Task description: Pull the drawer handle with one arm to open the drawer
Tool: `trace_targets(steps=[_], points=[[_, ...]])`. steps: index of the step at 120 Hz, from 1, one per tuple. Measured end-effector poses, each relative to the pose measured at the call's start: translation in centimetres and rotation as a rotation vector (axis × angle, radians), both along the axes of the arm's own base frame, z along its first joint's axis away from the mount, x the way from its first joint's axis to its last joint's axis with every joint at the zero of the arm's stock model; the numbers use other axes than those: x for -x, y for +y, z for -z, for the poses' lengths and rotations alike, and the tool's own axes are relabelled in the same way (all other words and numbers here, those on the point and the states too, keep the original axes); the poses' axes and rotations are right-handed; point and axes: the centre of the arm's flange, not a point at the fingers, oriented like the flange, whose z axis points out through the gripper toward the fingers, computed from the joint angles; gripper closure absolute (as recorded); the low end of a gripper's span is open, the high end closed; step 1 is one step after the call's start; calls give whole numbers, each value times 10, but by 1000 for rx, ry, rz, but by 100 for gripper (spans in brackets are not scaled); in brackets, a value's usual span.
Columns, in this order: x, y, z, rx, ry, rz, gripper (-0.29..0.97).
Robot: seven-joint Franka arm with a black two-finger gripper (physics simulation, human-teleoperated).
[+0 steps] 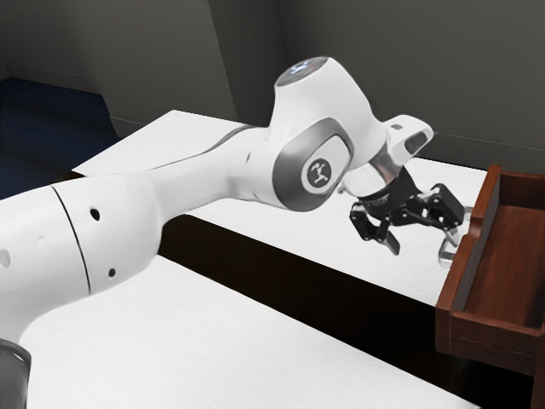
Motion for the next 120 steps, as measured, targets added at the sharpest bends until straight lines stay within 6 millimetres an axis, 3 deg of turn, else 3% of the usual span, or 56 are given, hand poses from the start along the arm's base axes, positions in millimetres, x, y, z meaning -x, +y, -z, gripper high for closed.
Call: trace_targets(steps=[41,94,120], points=[[4,32,0,-18,0,-32,0],[5,36,-5,-62,-38,26,0],[18,39,-8,-79,-39,46,0]])
